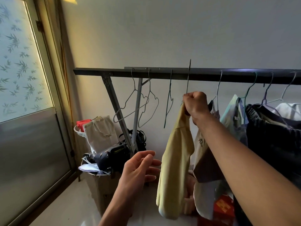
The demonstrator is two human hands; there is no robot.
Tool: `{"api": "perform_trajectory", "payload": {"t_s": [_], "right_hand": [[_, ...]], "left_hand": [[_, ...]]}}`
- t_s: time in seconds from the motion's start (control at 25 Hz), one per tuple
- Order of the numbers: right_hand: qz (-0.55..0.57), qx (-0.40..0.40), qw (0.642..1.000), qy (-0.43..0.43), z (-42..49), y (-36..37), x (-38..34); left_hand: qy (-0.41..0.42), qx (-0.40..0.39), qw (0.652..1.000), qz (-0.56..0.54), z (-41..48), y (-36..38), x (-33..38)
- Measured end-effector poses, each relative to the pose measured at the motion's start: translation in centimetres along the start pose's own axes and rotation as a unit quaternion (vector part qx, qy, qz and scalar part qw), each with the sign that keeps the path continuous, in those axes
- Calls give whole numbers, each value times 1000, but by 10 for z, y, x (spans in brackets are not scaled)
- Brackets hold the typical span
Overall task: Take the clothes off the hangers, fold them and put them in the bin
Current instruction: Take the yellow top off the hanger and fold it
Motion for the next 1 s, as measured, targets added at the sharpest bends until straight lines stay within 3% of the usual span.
{"api": "perform_trajectory", "payload": {"t_s": [0.16,0.28,0.48,0.72,0.88,1.0], "right_hand": [[54,-70,996,-1,-41,-6,-10],[67,-125,990,15,-74,-3,4],[78,-218,973,19,-113,-1,21],[57,-255,964,48,-138,-3,29],[45,-268,960,60,-152,0,33],[33,-264,961,69,-156,4,42]], "left_hand": [[76,18,997,9,8,10,15],[172,8,979,106,20,19,34],[93,-149,973,148,27,53,25],[123,-153,922,333,19,49,28],[181,-120,862,459,9,48,37],[179,-124,847,486,6,49,35]]}}
Point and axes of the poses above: each hand's wrist, its own z-axis towards the middle knuckle, its own y-axis out of the palm, x = y × z, the point moved 7 cm from there along z, towards the middle knuckle, and after that the axes turned 3 degrees about -z, right-handed, at the moved point
